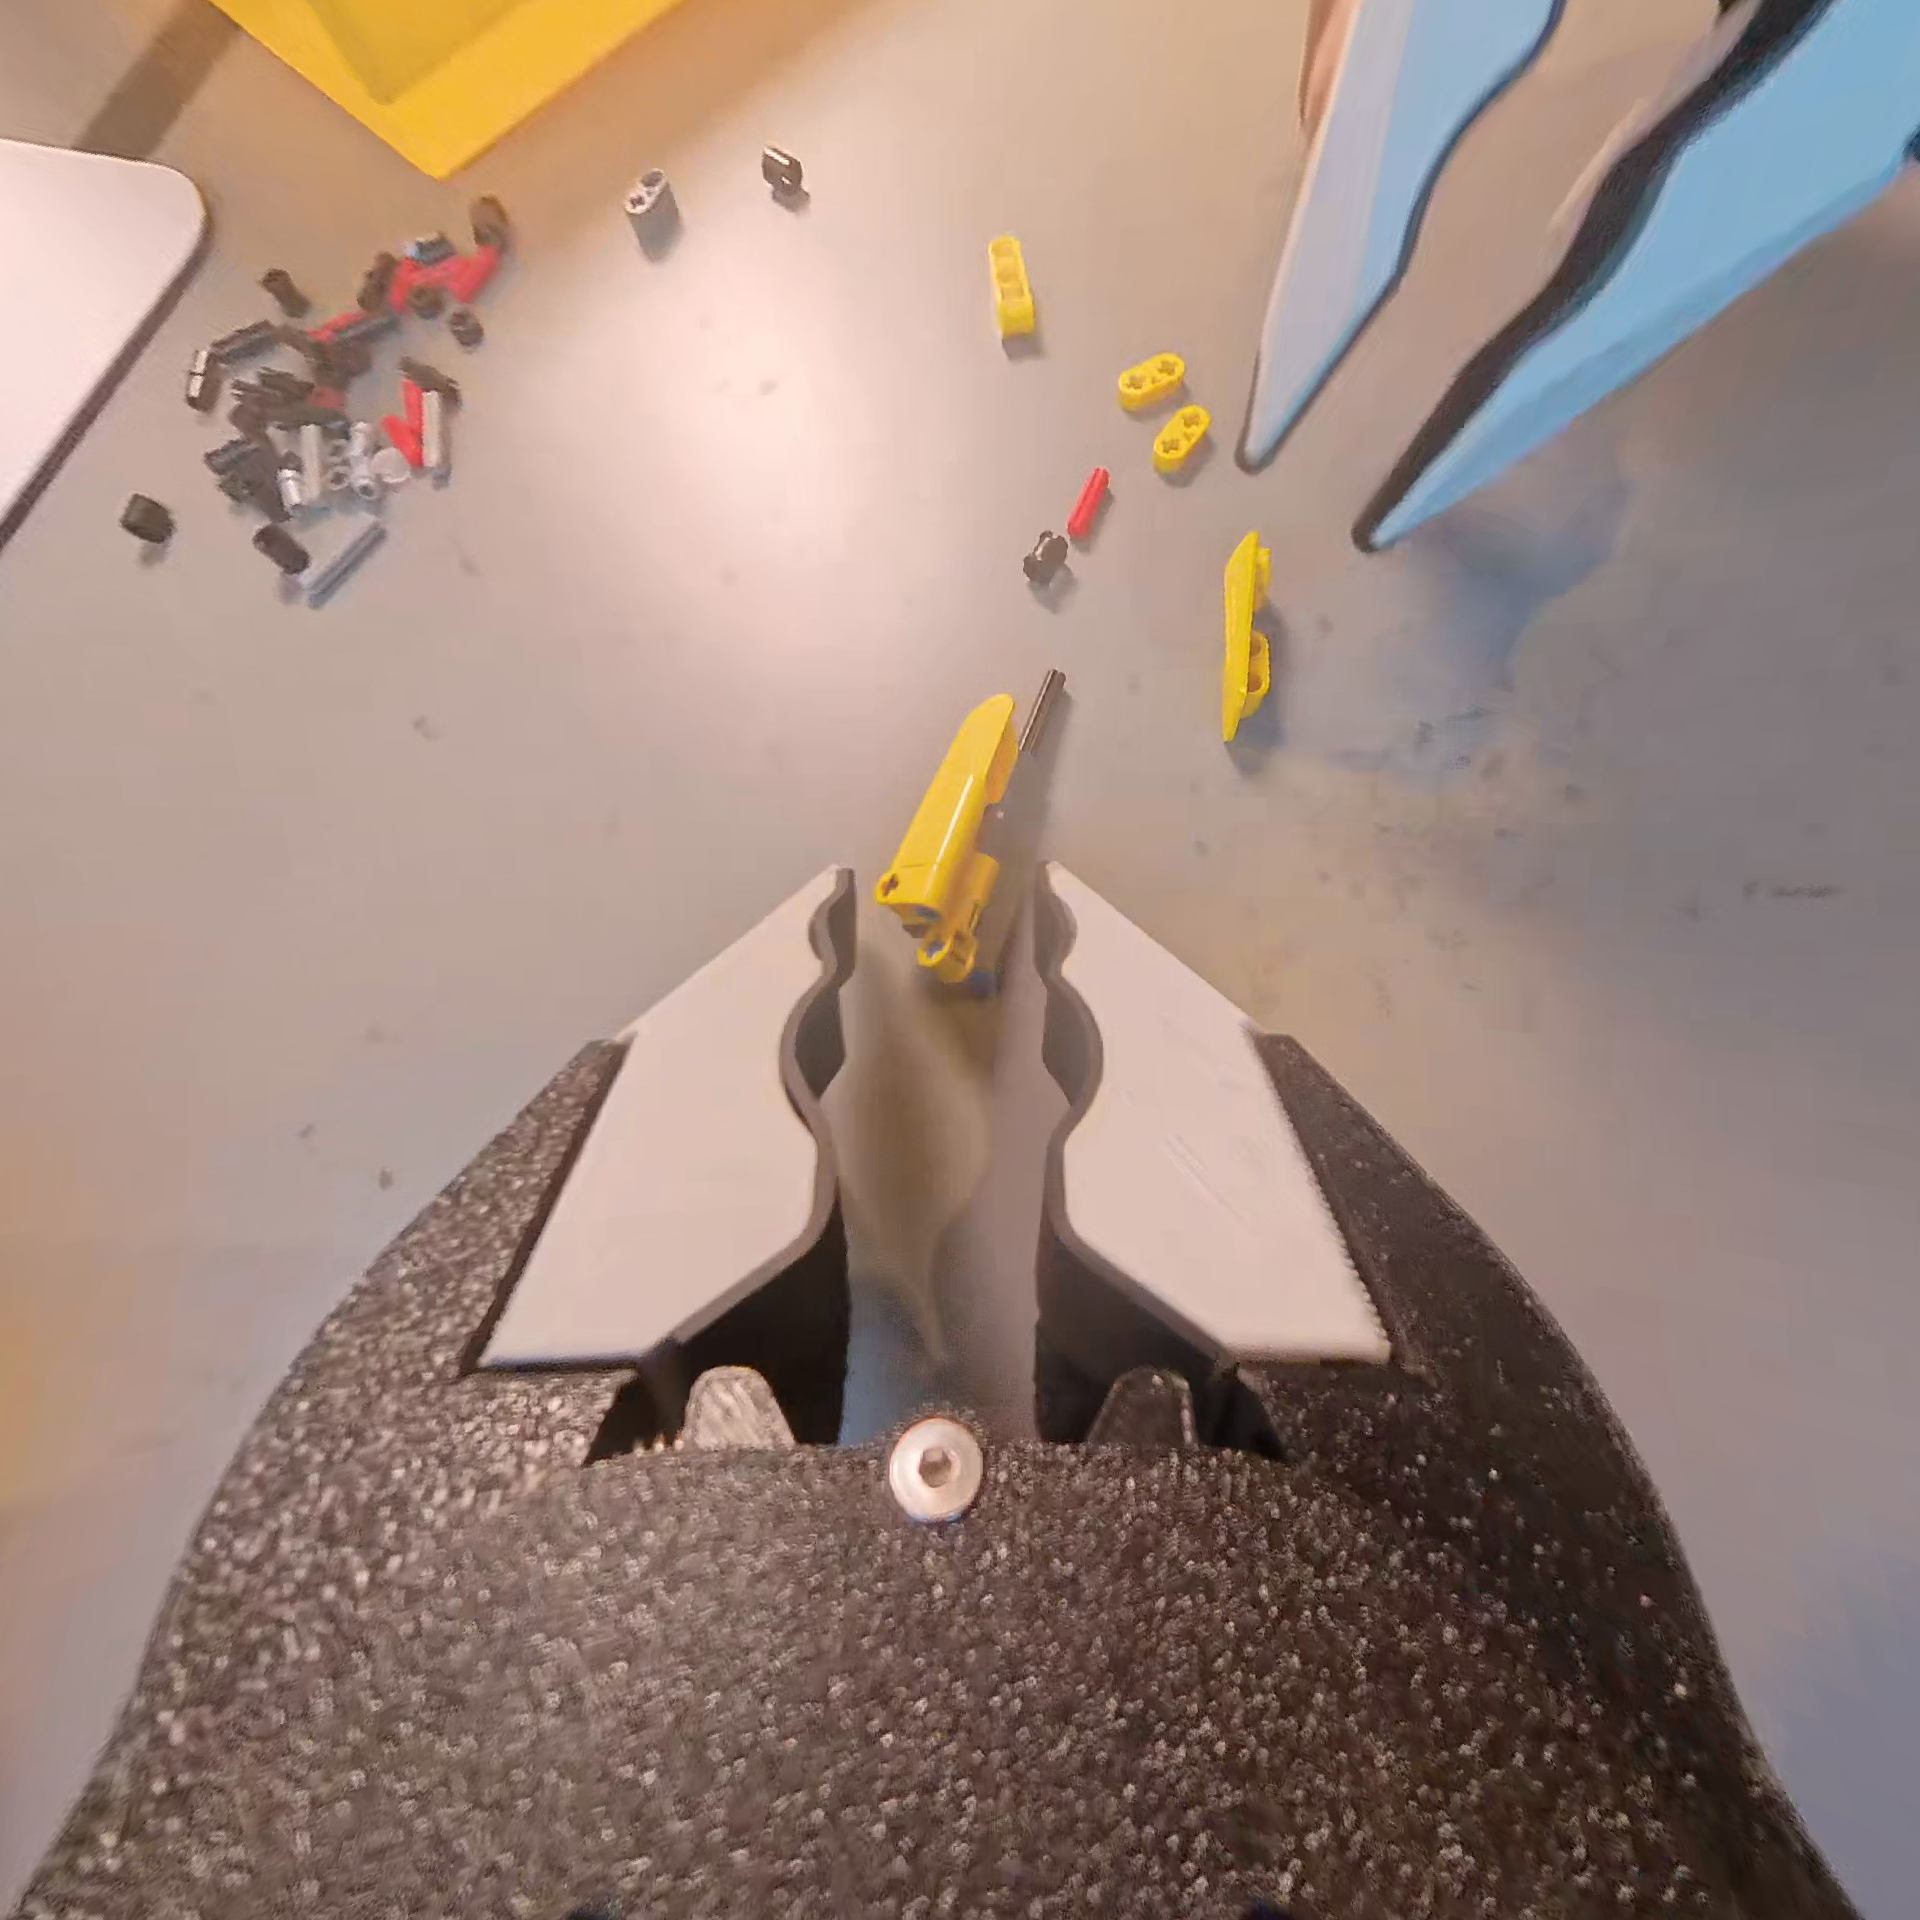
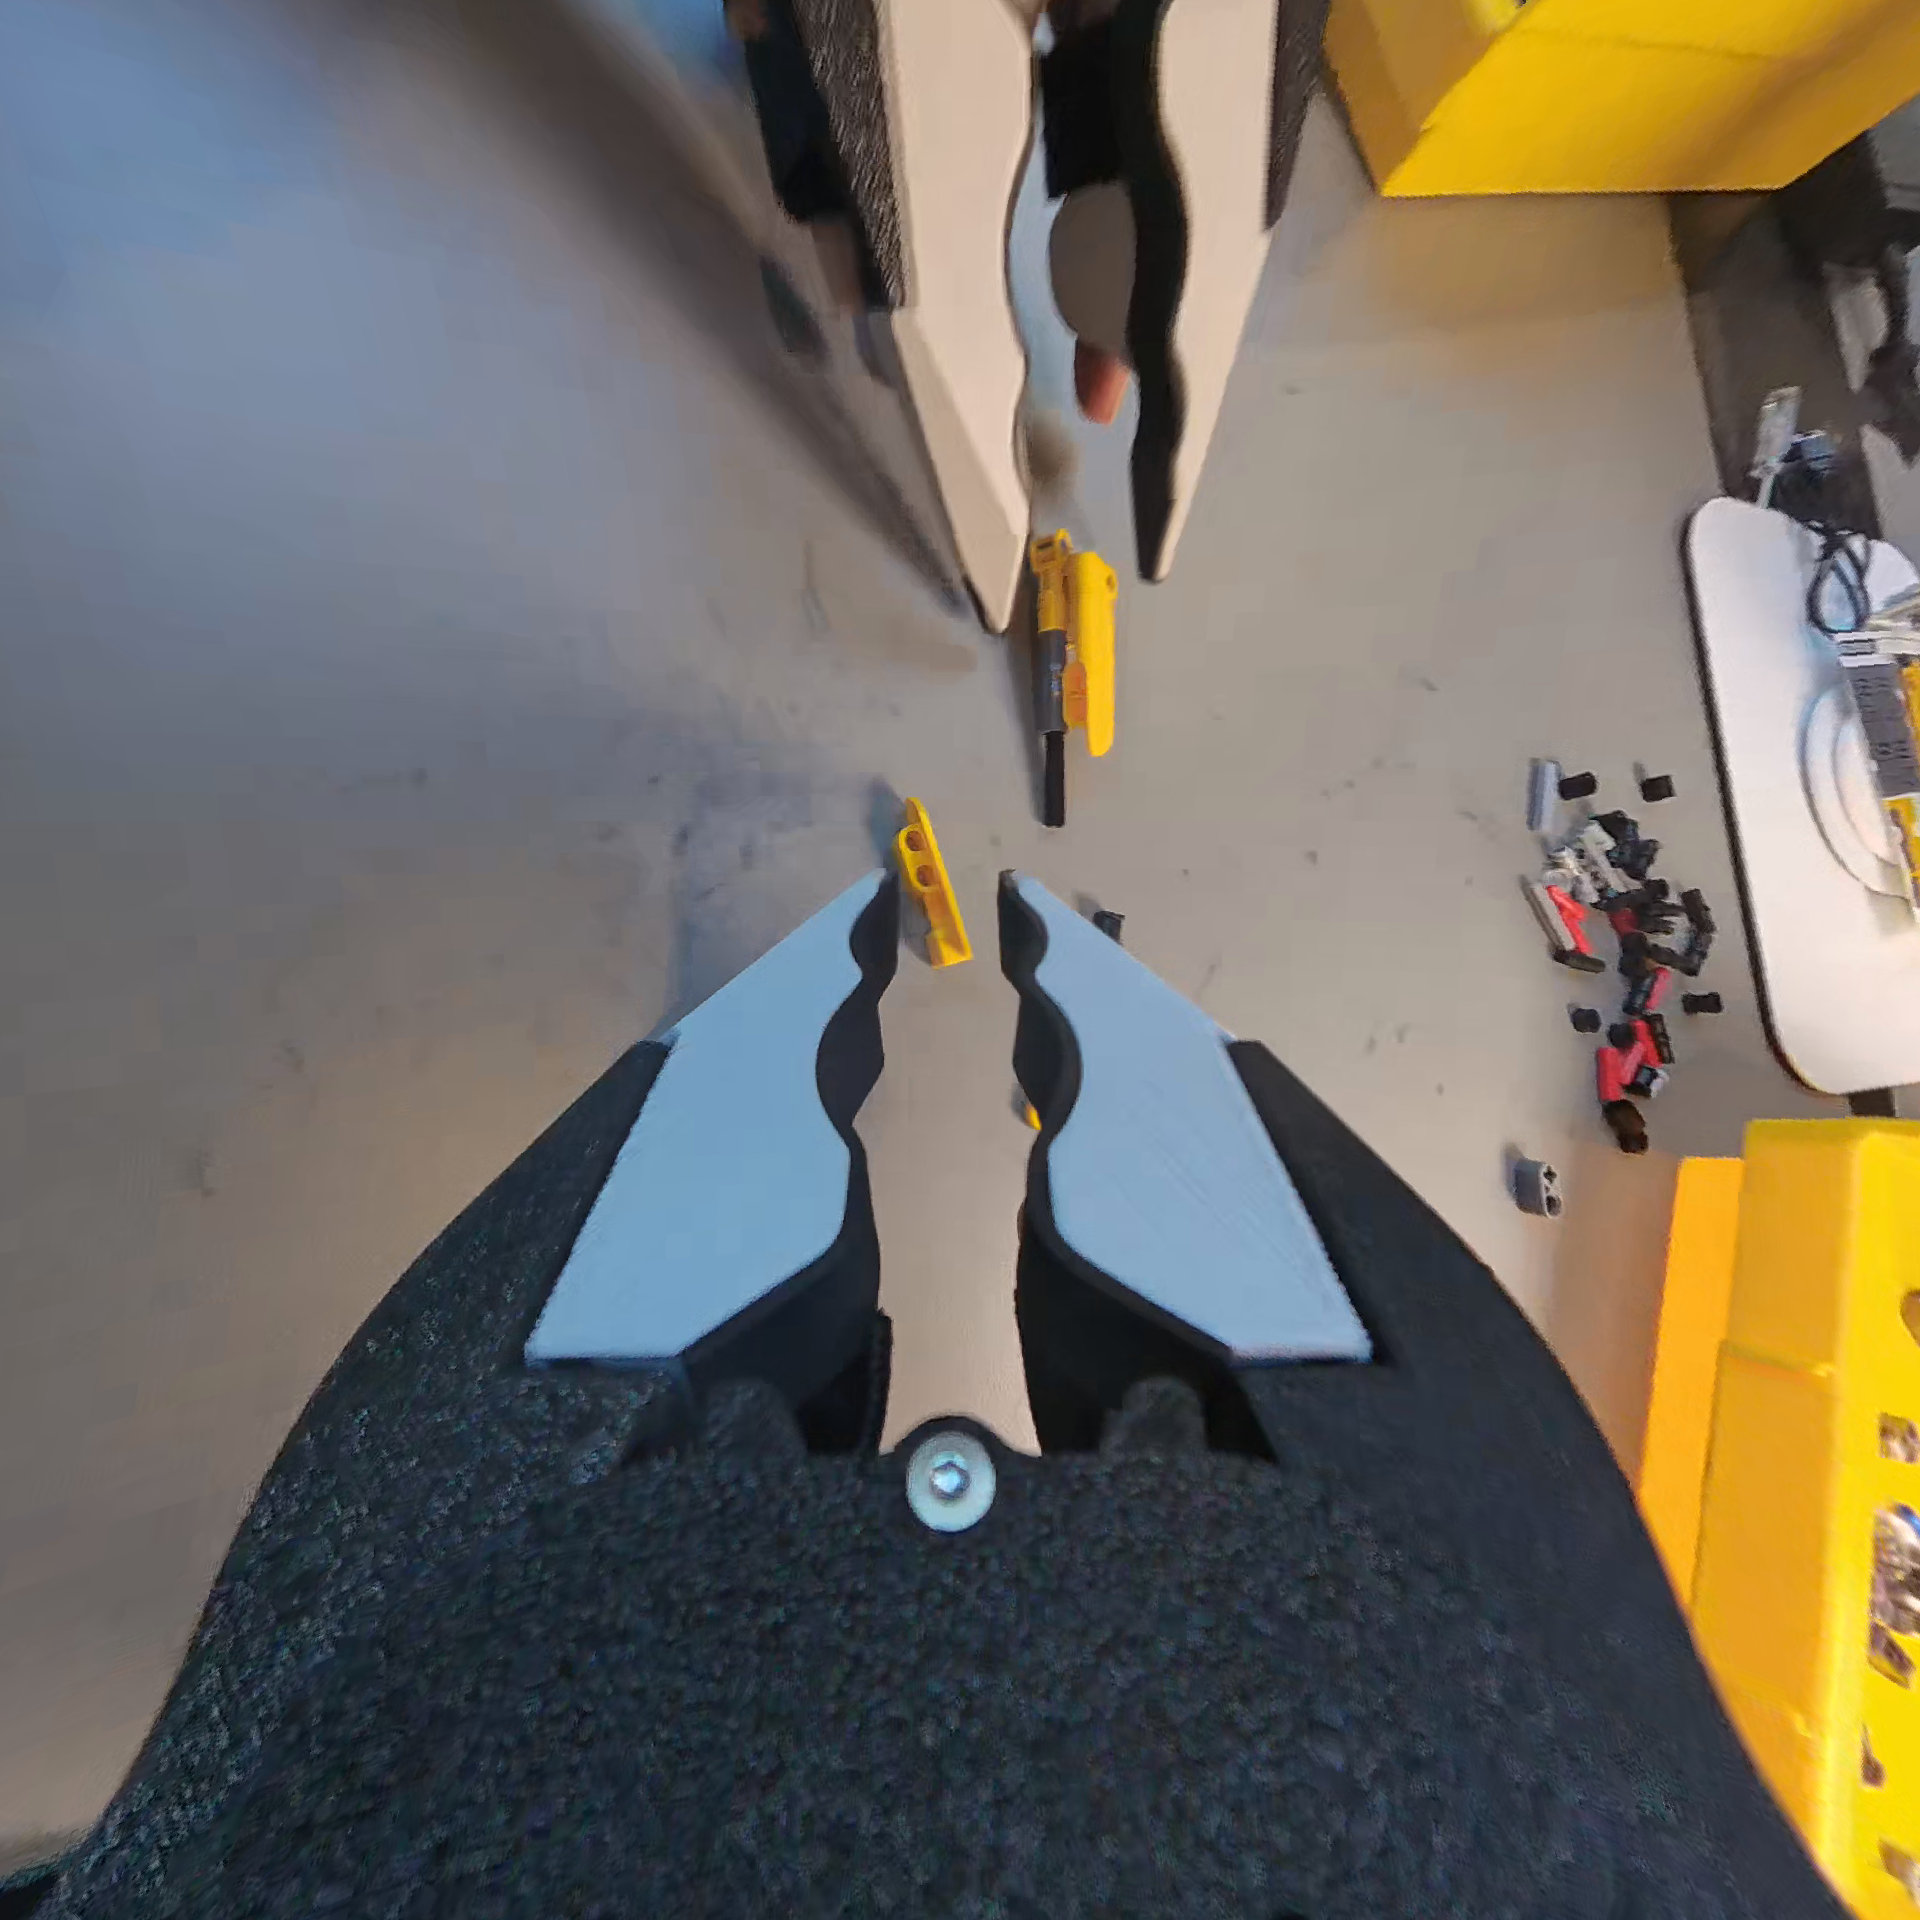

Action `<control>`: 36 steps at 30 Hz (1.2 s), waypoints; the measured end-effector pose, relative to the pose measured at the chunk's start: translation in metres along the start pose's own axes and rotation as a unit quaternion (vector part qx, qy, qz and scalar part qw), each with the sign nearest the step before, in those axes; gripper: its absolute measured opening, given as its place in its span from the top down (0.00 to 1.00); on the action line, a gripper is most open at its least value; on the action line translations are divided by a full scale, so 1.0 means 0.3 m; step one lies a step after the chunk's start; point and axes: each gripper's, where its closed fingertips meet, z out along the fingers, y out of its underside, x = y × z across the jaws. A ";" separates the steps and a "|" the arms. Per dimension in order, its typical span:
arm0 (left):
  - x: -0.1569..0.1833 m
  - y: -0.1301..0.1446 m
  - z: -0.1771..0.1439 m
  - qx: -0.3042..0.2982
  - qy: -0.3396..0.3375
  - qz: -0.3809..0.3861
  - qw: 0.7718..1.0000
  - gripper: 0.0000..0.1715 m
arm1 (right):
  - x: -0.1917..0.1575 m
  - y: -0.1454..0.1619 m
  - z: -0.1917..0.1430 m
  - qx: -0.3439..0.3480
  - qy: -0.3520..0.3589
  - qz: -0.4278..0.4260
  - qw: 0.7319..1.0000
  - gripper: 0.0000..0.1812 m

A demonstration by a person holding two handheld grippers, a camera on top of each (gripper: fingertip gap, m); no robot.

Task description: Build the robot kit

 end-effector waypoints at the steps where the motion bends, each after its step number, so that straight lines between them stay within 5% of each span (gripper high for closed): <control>1: 0.002 0.003 0.009 -0.006 0.004 0.005 1.000 0.87 | 0.015 -0.005 -0.012 0.019 0.009 0.010 1.000 0.90; 5: -0.025 0.036 -0.015 -0.025 -0.008 0.032 0.999 0.88 | 0.074 -0.003 -0.051 0.073 0.033 0.052 0.995 0.90; 13: -0.184 0.214 -0.190 -0.050 -0.049 0.000 0.998 0.87 | 0.069 0.057 -0.059 0.072 0.007 0.061 0.996 0.89; 17: -0.204 0.219 -0.199 -0.047 -0.061 -0.011 0.997 0.74 | 0.070 0.081 -0.044 0.062 0.004 0.065 0.996 0.89; 30: -0.122 -0.035 -0.256 0.171 -0.058 -0.071 0.981 0.69 | 0.050 0.077 -0.015 0.074 -0.004 0.068 0.995 0.90; 36: -0.075 -0.075 -0.219 0.187 -0.045 -0.057 0.980 0.72 | 0.007 0.056 0.033 0.043 -0.013 0.027 0.999 0.89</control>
